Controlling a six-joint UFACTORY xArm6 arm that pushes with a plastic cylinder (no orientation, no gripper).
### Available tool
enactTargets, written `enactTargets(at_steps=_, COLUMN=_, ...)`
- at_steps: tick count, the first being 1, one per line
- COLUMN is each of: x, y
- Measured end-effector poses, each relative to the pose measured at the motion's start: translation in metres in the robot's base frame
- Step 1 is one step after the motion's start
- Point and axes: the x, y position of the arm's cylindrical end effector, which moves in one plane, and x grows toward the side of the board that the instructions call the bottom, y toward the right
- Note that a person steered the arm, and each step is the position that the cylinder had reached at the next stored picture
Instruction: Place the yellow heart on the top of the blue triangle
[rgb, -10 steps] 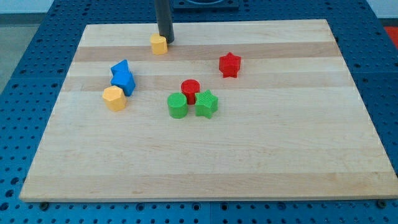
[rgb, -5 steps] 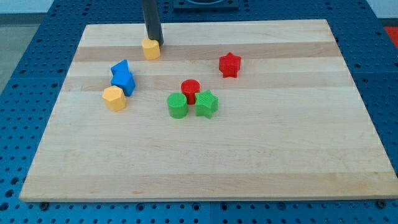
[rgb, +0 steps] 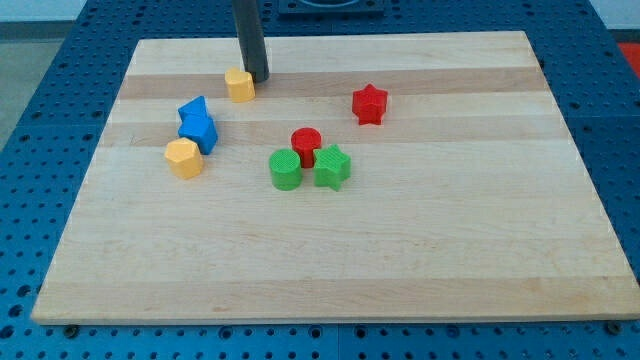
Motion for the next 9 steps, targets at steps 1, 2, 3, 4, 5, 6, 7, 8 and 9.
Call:
enactTargets(at_steps=1, x=0.01, y=-0.002)
enactTargets(at_steps=2, x=0.013, y=-0.013)
enactTargets(at_steps=3, x=0.013, y=-0.024)
enactTargets(at_steps=4, x=0.013, y=-0.033)
enactTargets(at_steps=5, x=0.013, y=-0.036)
enactTargets(at_steps=6, x=0.013, y=-0.039)
enactTargets(at_steps=7, x=0.014, y=-0.048)
enactTargets(at_steps=8, x=0.018, y=-0.057)
enactTargets(at_steps=9, x=0.018, y=-0.059)
